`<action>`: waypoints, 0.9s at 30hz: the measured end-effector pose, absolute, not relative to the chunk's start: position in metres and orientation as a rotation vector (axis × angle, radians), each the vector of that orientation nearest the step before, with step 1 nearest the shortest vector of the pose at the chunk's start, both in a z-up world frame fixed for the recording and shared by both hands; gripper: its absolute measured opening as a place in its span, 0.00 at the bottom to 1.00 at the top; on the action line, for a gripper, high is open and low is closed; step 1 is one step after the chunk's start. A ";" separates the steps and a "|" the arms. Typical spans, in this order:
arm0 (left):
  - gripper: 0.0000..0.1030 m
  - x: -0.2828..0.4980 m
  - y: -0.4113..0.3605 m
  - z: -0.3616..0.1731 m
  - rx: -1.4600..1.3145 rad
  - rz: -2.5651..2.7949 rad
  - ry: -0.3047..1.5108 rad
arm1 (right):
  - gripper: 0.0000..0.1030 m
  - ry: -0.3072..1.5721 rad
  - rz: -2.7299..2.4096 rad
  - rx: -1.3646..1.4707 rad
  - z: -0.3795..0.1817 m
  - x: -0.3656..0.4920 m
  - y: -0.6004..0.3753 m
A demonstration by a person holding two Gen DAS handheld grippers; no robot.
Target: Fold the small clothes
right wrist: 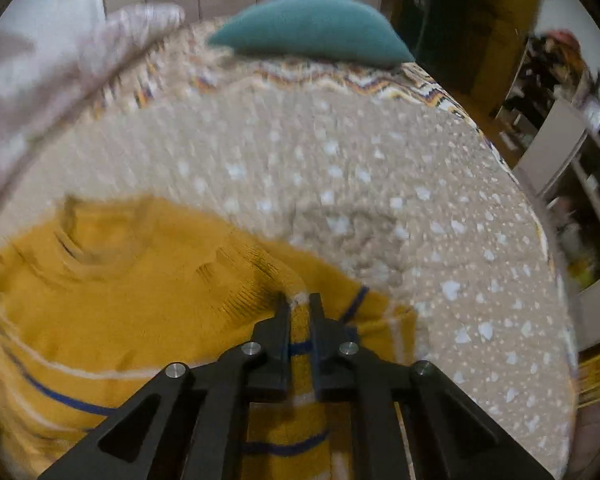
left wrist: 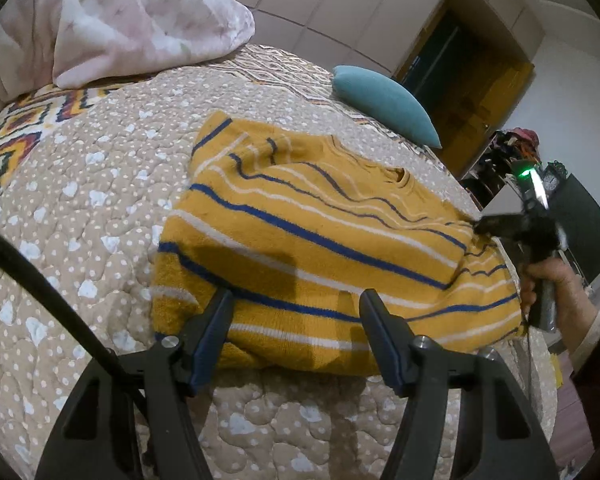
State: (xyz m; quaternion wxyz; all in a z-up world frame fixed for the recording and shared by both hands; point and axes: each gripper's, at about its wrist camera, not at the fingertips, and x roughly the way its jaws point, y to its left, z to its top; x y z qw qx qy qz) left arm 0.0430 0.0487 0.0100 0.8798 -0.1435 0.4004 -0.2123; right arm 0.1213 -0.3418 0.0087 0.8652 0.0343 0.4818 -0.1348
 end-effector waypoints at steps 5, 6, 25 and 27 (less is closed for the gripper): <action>0.63 0.043 0.052 0.009 -0.312 -0.449 0.835 | 0.33 0.947 -0.271 0.138 0.026 0.100 -0.341; 0.63 0.043 0.052 0.009 -0.311 -0.449 0.836 | 0.37 0.922 -0.266 0.167 0.034 0.092 -0.343; 0.65 0.043 0.056 0.006 -0.342 -0.461 0.829 | 0.07 0.915 -0.073 0.370 0.023 -0.056 -0.370; 0.65 0.042 0.052 0.006 -0.316 -0.448 0.831 | 0.03 0.913 -0.124 0.352 0.023 -0.060 -0.376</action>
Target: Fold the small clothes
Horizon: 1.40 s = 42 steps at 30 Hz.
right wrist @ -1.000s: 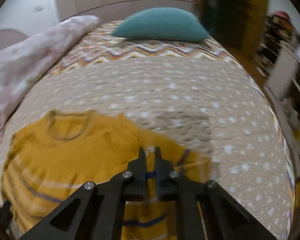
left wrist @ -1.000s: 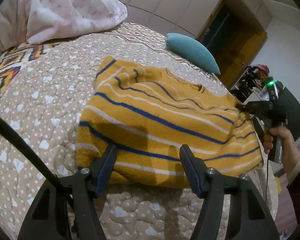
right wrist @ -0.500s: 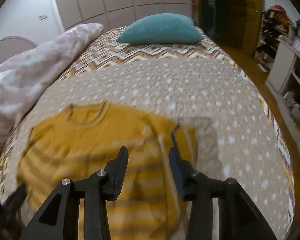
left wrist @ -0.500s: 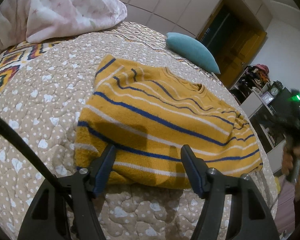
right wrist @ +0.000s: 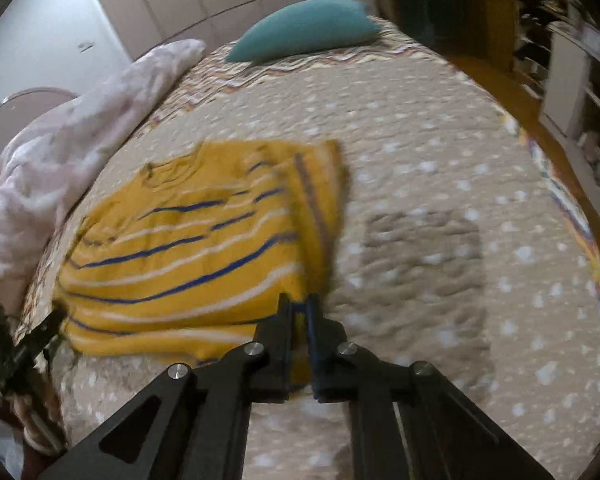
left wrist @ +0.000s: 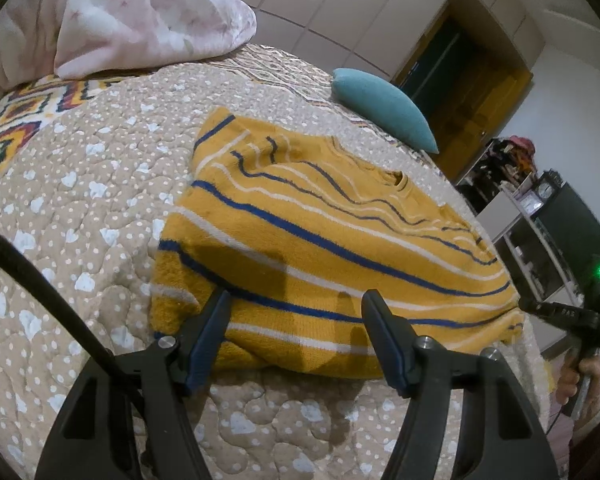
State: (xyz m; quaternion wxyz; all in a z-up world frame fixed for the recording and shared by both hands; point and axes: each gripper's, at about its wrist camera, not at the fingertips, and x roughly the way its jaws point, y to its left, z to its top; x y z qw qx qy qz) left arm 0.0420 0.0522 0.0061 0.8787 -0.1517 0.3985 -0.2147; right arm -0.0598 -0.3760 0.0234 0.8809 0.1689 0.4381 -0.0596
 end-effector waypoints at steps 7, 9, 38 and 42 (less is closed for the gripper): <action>0.65 0.040 0.039 0.007 -0.233 -0.409 0.835 | 0.04 0.857 -0.223 0.391 0.008 -0.107 -0.404; 0.66 0.039 0.035 0.007 -0.202 -0.394 0.838 | 0.07 0.834 -0.211 0.356 0.014 -0.117 -0.400; 0.75 0.035 0.002 0.005 0.057 -0.274 0.849 | 0.53 0.732 -0.197 0.358 -0.029 -0.127 -0.382; 0.75 0.035 0.002 0.005 0.049 -0.279 0.846 | 0.58 0.740 -0.187 0.337 -0.030 -0.125 -0.380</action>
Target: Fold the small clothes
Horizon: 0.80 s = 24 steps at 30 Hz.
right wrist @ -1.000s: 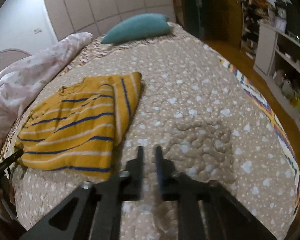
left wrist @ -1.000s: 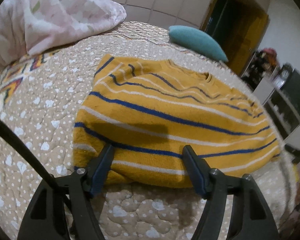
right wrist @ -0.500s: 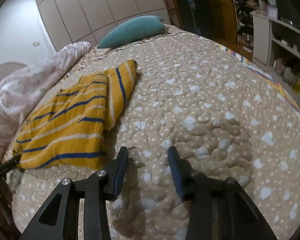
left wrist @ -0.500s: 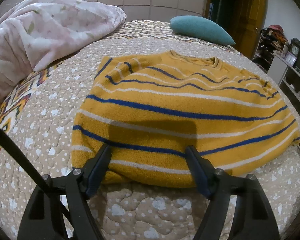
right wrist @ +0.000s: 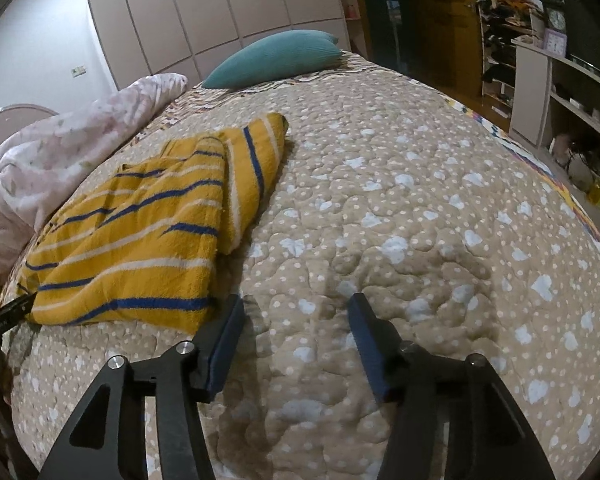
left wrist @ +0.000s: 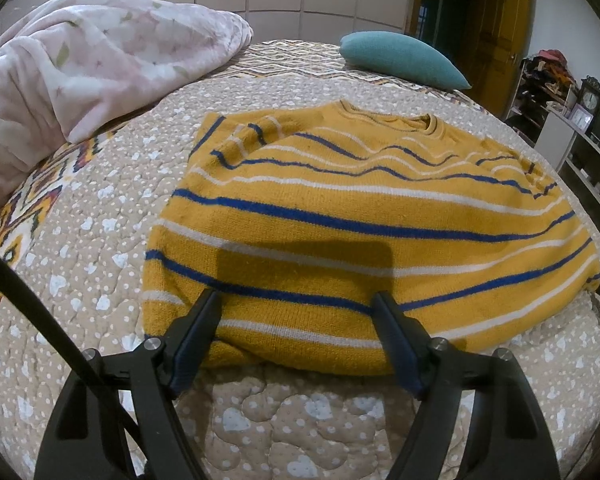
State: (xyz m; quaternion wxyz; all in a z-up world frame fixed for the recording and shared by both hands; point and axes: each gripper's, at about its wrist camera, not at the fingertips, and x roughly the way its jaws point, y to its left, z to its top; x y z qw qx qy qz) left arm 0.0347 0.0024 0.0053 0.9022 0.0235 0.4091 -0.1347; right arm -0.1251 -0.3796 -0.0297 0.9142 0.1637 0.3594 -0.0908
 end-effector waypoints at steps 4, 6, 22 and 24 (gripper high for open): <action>0.75 0.035 0.004 0.005 0.035 -0.286 0.845 | 0.59 0.741 -0.181 0.343 -0.030 -0.124 -0.381; 0.75 0.035 0.004 0.005 0.035 -0.286 0.845 | 0.59 0.740 -0.183 0.340 -0.030 -0.124 -0.381; 0.87 0.031 -0.008 0.004 0.139 -0.192 0.838 | 0.59 0.732 -0.181 0.352 -0.031 -0.126 -0.382; 0.87 0.031 -0.004 0.004 0.120 -0.192 0.843 | 0.59 0.731 -0.181 0.351 -0.031 -0.126 -0.382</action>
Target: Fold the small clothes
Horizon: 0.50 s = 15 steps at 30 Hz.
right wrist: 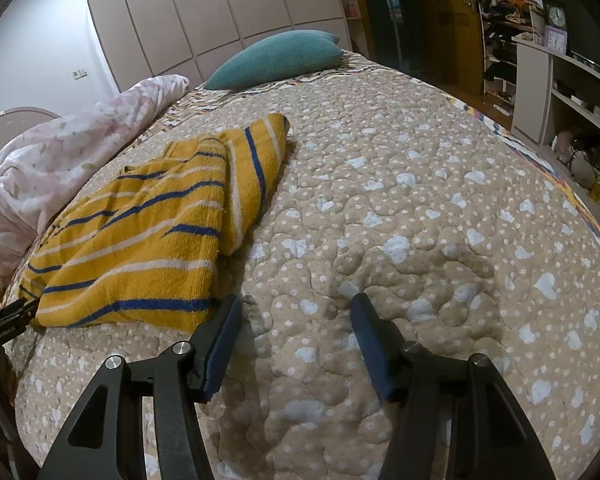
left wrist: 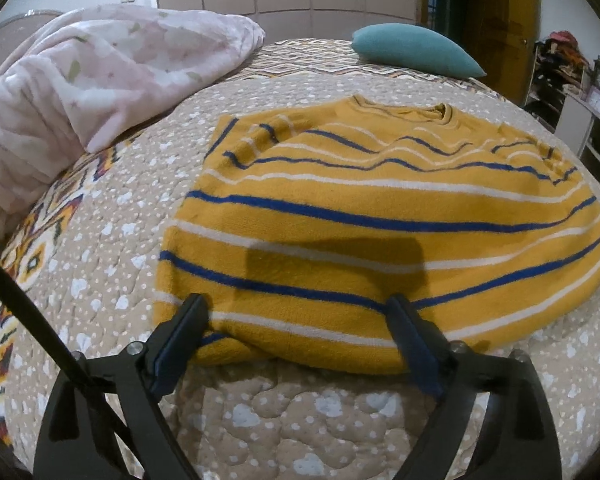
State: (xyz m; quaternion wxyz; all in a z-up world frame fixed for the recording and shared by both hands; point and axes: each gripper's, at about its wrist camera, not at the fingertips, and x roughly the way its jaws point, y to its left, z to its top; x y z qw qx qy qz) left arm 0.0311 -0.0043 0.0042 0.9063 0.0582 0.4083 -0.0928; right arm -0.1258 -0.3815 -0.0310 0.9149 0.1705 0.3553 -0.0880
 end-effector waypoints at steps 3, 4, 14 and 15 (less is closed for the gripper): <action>0.88 0.031 -0.002 0.005 0.103 -0.199 0.844 | 0.59 0.727 -0.179 0.356 -0.031 -0.127 -0.382; 0.88 0.030 -0.001 0.005 0.100 -0.200 0.842 | 0.59 0.725 -0.178 0.359 -0.030 -0.128 -0.382; 0.87 -0.004 0.031 0.042 -0.051 -0.264 0.764 | 0.67 0.693 -0.111 0.443 -0.031 -0.136 -0.393; 0.87 -0.006 0.037 0.045 -0.055 -0.250 0.752 | 0.68 0.694 -0.104 0.446 -0.031 -0.136 -0.393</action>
